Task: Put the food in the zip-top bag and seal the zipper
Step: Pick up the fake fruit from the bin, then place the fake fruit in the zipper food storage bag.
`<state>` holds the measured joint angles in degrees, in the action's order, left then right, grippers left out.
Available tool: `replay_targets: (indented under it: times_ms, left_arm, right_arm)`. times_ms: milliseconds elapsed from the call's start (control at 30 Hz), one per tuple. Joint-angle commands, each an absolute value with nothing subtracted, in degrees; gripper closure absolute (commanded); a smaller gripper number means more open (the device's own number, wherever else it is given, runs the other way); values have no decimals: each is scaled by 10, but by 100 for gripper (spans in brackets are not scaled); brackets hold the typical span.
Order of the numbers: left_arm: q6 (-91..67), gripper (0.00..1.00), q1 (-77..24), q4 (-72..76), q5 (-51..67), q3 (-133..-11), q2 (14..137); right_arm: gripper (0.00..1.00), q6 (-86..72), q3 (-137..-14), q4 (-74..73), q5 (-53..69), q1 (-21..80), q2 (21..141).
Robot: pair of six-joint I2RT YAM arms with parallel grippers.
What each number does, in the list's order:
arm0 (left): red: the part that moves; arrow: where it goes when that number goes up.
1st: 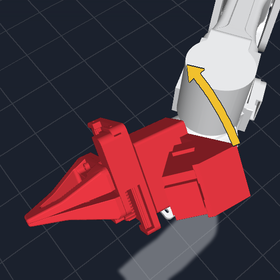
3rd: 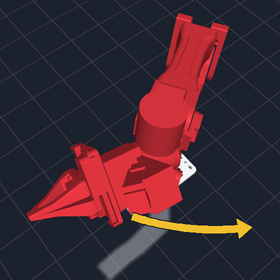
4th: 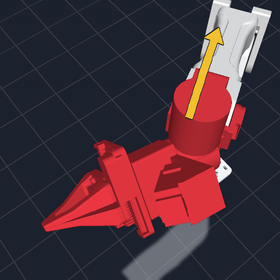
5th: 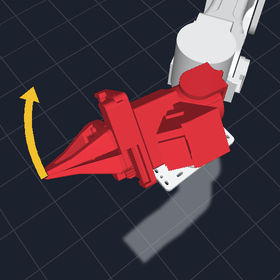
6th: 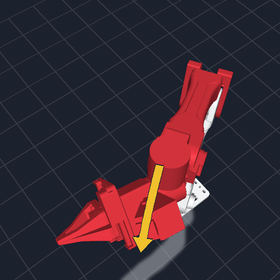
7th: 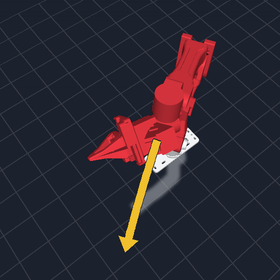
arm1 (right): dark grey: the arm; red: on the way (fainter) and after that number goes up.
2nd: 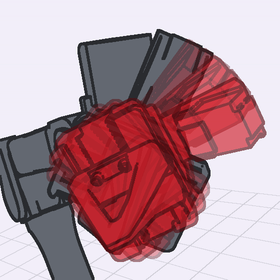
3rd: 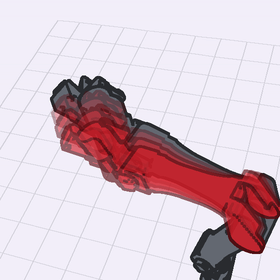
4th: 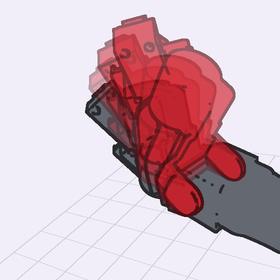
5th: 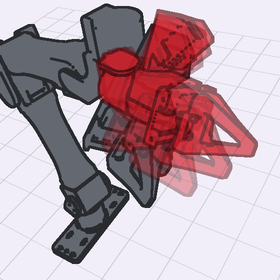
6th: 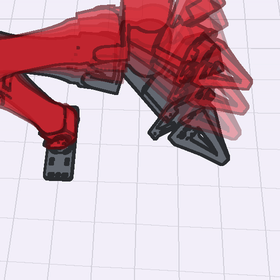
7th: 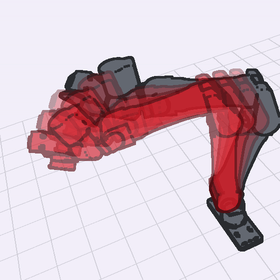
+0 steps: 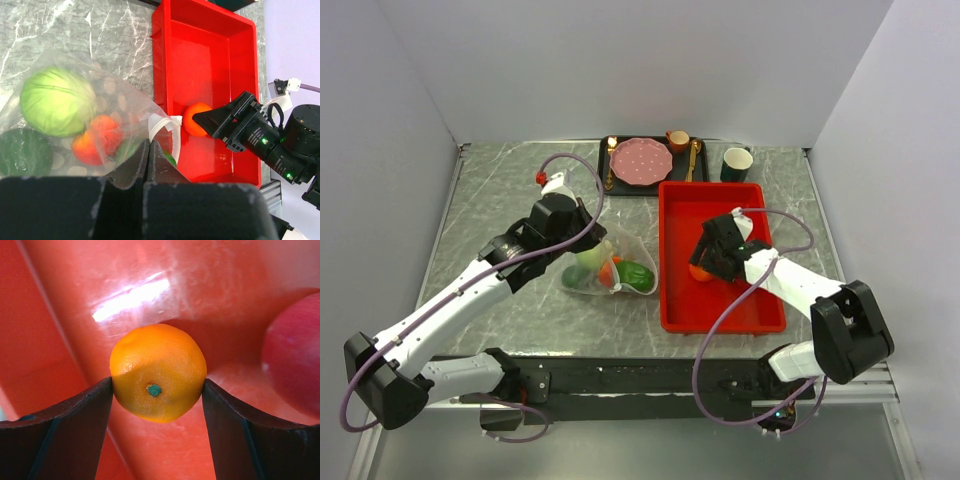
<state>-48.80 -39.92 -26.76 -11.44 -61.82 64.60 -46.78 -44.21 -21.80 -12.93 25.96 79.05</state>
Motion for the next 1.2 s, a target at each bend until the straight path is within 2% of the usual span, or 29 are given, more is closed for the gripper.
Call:
replay_targets:
  times_ms: [0,367,600,867,967,1167]
  left_arm:
    - [-482,99,-395,-243,-108,-623,643]
    - [-478,99,-396,-237,-100,-627,653]
    - [-481,99,-396,-236,-97,-628,658]
    - [-483,99,-396,-233,-91,-636,671]
    - [-484,99,-396,-234,-91,-639,673]
    - [-490,99,-396,-234,-86,-633,672]
  right_arm:
    - [48,-465,-433,-189,-105,256,771]
    - [54,-468,-391,-142,-88,260,630]
    - [55,-460,-400,-114,-36,295,563]
    - [58,-433,-446,-83,7,365,554]
    - [58,-416,-469,-77,-23,418,553]
    - [57,-403,-512,-88,21,433,618]
